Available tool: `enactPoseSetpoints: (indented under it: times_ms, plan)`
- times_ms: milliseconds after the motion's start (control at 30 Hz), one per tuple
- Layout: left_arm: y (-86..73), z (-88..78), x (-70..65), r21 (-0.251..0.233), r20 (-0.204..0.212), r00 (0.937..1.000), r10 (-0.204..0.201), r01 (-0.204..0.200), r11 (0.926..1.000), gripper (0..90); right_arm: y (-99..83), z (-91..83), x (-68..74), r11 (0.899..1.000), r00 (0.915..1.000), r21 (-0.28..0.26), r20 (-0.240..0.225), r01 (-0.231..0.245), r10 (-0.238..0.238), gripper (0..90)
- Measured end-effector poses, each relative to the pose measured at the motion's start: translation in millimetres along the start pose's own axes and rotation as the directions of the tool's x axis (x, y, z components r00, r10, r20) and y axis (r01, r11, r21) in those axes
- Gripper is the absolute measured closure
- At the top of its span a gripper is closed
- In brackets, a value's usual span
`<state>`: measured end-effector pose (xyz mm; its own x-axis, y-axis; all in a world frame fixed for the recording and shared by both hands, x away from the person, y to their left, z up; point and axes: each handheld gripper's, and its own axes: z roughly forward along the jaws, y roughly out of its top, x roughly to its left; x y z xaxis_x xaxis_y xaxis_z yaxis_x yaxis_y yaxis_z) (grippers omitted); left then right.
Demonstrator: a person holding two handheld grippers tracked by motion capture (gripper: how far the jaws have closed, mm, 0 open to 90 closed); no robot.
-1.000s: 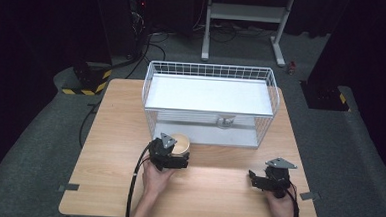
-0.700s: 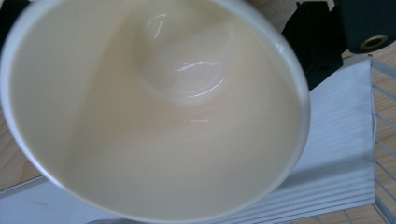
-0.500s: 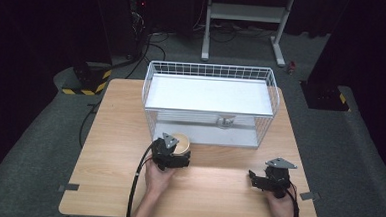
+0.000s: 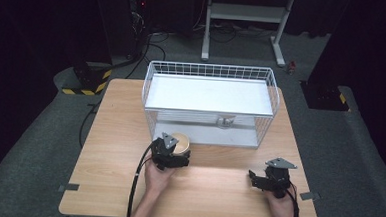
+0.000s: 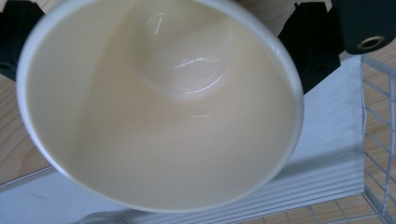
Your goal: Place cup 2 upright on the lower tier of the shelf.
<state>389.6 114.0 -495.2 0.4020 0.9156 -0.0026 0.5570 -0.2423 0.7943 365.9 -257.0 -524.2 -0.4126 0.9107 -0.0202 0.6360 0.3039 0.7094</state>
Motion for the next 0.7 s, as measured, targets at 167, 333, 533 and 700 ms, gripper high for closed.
enactPoseSetpoints:
  times_ms: [167,333,533,700]
  plan:
    - [1.1,-1.0,-0.2,-0.006,-0.001,1.0000,0.003,-0.003,1.0000,9.2,0.0,0.0,0.0,1.000,1.0000,0.001,0.000,-0.001,0.001,15.0]
    - [2.2,-2.2,-1.0,-0.011,-0.009,0.9999,0.012,-0.012,0.9999,9.3,0.0,0.0,0.0,1.000,1.0000,0.000,0.000,-0.001,0.001,15.0]
    - [3.3,-3.5,-1.0,-0.020,-0.001,1.0000,0.005,-0.005,0.9998,9.4,0.0,0.0,0.0,1.000,1.0000,0.000,0.000,0.000,0.000,15.0]
    - [3.8,-4.5,0.1,-0.022,0.004,1.0000,-0.002,0.002,0.9998,9.5,0.0,0.0,0.0,1.000,1.0000,0.000,0.000,0.000,0.000,15.0]
